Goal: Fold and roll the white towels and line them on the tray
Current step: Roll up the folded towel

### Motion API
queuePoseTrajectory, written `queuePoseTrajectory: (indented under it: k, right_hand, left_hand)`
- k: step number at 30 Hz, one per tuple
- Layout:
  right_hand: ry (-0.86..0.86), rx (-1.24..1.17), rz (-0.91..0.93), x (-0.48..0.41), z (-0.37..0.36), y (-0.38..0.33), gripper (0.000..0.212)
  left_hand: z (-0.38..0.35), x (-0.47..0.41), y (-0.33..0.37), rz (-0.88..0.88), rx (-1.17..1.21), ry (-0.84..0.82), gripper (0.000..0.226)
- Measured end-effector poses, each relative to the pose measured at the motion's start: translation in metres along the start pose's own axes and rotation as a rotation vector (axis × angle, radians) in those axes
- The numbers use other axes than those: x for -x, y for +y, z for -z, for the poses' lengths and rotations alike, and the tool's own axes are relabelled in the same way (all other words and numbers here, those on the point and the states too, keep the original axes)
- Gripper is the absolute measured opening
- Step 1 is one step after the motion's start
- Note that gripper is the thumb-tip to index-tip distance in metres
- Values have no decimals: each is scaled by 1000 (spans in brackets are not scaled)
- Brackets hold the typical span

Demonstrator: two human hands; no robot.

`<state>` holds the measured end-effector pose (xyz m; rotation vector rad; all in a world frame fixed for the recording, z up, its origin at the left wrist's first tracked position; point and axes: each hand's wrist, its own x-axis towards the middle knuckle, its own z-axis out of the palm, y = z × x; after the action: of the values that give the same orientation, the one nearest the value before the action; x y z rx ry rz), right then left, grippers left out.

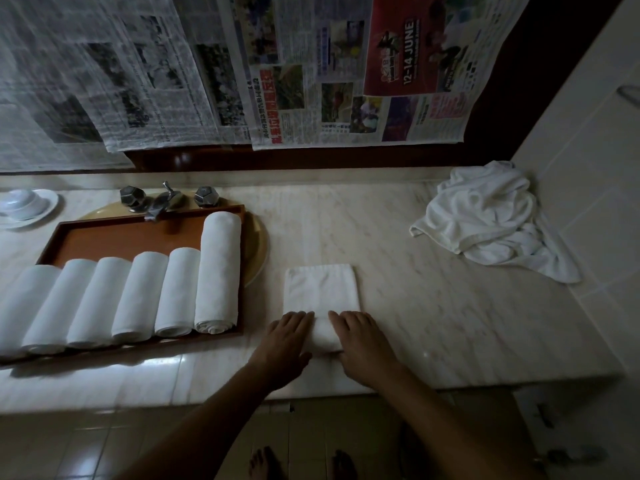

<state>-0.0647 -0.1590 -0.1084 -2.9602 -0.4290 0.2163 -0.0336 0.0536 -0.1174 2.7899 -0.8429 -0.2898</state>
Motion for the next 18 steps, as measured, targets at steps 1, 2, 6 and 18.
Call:
queuePoseTrajectory:
  k: [1, 2, 6, 18]
  right_hand:
    - [-22, -14, 6, -1, 5, 4, 77]
    - [-47, -33, 11, -2, 8, 7, 75]
    - [-183, -151, -4, 12, 11, 11, 71]
    - [-270, -621, -200, 49, 9, 27, 60]
  left_hand:
    - [3, -1, -3, -11, 16, -15, 81]
    - [6, 1, -8, -19, 29, -31, 80]
    - [6, 19, -18, -96, 53, -35, 72]
    - [6, 61, -17, 190, 710, -75, 50]
